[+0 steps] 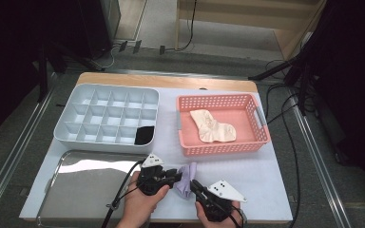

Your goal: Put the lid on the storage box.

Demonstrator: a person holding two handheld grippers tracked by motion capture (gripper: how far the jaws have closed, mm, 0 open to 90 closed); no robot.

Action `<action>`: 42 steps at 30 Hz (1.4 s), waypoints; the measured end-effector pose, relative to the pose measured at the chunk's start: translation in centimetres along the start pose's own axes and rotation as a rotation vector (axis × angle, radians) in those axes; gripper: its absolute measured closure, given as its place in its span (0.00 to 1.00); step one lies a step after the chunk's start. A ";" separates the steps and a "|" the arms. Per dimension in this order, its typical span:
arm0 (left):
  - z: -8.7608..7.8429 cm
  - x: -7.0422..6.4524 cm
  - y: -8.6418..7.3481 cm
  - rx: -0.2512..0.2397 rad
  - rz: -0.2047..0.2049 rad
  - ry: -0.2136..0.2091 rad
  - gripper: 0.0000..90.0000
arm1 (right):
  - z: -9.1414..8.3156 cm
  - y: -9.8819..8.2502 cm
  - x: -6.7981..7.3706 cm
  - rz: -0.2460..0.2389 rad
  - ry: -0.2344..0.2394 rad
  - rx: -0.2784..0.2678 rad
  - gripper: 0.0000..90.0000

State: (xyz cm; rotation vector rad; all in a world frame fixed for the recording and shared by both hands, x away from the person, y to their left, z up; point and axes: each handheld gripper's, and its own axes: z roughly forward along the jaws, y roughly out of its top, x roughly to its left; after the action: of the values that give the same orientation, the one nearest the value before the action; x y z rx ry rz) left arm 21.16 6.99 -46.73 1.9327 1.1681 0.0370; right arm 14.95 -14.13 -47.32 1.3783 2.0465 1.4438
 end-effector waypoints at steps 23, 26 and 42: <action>-0.7 1.4 0.2 0.009 -0.082 -0.051 0.85 | 2.5 -1.4 2.6 -0.118 0.046 0.068 0.95; -1.9 1.9 0.6 -0.031 -0.098 -0.071 0.81 | 2.7 -1.5 2.6 -0.109 0.044 0.066 0.95; 0.3 0.7 1.1 0.027 -0.067 -0.075 0.86 | 2.3 -1.5 3.1 -0.109 0.025 0.066 0.94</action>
State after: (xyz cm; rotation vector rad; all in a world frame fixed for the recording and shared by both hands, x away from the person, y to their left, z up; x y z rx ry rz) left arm 22.47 7.14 -46.42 1.9005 1.1885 -0.0867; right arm 14.12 -10.34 -48.83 1.2580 2.1675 1.3669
